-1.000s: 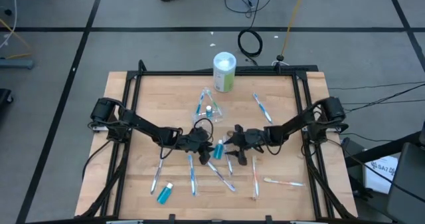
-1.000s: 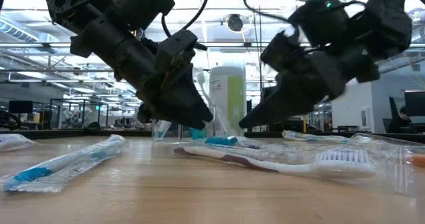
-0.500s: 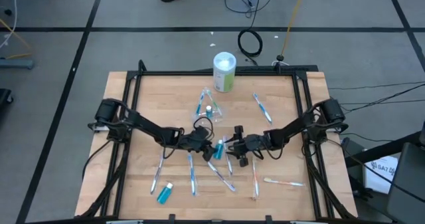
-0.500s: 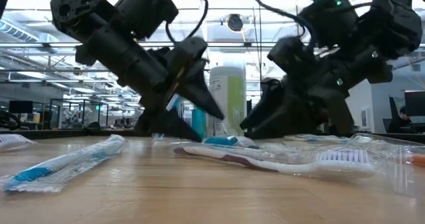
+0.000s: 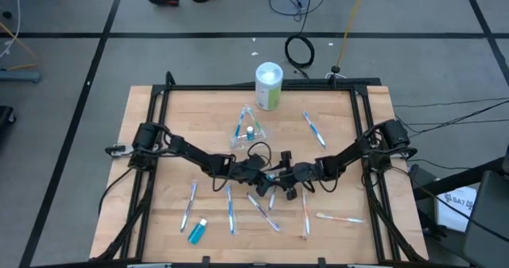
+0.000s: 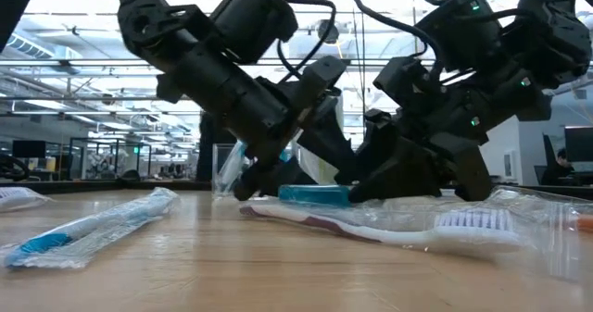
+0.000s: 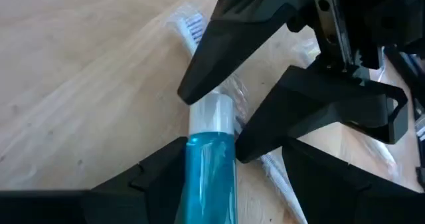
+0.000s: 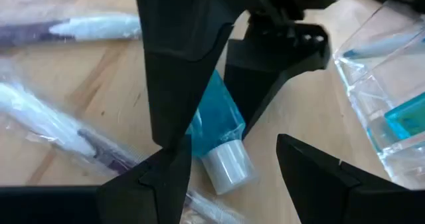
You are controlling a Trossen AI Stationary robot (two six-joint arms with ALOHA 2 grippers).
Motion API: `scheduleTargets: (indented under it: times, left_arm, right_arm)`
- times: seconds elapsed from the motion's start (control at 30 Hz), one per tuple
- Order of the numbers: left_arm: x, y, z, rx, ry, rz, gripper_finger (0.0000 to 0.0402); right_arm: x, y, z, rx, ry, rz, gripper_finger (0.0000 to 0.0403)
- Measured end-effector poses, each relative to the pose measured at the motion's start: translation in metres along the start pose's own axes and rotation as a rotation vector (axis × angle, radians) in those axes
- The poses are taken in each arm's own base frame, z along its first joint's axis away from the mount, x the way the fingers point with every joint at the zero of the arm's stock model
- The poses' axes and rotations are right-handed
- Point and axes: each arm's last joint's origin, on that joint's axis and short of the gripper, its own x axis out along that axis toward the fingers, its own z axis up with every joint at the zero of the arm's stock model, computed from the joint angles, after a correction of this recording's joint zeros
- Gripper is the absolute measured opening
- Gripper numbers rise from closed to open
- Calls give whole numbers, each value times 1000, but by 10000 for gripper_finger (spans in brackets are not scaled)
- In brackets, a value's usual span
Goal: Pick & Place toothbrushing station
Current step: Put the top blue mouthwash into the transparent organizer
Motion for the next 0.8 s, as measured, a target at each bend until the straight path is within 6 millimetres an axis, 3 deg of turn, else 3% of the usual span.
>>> scheduleTargets:
  times: [0.33,0.8]
  left_arm:
    - [-2,4,-5,158,124,52,208]
    - [-2,7,-7,180,168,56,144]
  right_arm:
    - [-2,3,-1,-18,43,-8,212]
    - [-3,4,-1,-21,44,-14,212]
